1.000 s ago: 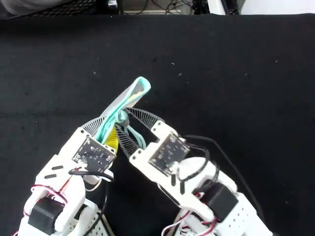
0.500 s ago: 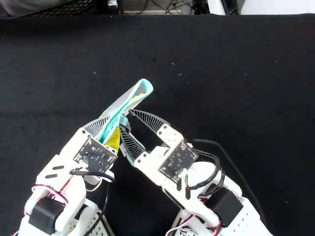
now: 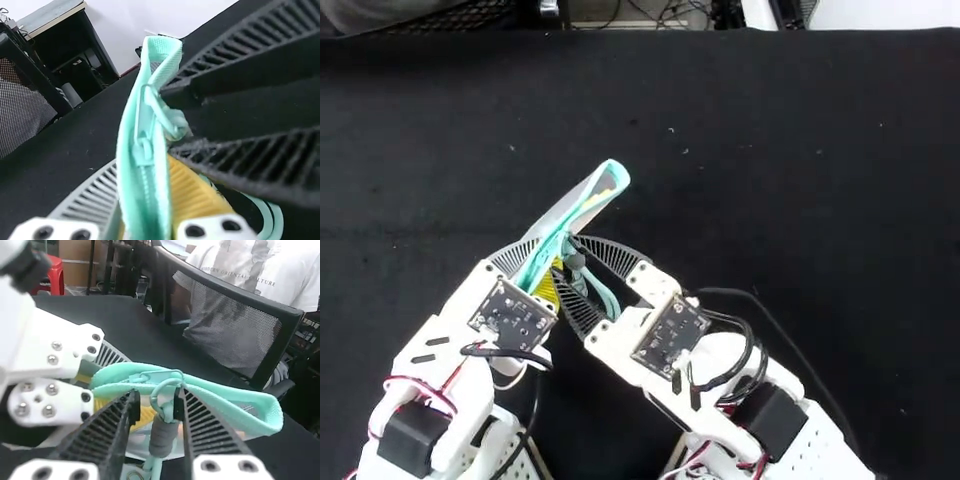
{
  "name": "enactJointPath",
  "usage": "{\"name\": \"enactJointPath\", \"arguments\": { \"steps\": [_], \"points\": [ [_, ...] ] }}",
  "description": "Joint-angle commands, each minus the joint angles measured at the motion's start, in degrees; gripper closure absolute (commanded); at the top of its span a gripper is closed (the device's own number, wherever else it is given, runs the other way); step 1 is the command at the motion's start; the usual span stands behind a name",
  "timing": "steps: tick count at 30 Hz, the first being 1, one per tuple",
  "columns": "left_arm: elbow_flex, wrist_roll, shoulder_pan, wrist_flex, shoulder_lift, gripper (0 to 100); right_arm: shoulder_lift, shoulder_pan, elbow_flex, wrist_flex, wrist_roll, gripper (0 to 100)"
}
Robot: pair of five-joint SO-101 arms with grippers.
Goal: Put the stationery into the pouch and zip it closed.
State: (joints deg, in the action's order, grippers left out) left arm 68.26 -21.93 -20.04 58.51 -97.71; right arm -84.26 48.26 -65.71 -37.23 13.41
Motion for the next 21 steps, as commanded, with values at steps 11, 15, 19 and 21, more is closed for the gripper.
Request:
{"name": "enactJointPath", "arguments": {
  "steps": [11, 15, 19, 21],
  "points": [
    [1.54, 1.41, 0.31, 0.35, 0.18, 97, 5.93, -3.34, 2.95, 2.37, -0.26, 87.1],
    [1.45, 1.41, 0.31, 0.26, 0.18, 97, 1.98, -3.43, 3.47, 0.44, -0.26, 87.1],
    [1.45, 1.41, 0.31, 0.26, 0.18, 97, -2.77, -3.69, 3.21, -1.32, -0.26, 87.1],
    [1.45, 1.41, 0.31, 0.26, 0.18, 97, -3.91, -3.69, 3.03, -1.67, -0.26, 87.1]
  ]
}}
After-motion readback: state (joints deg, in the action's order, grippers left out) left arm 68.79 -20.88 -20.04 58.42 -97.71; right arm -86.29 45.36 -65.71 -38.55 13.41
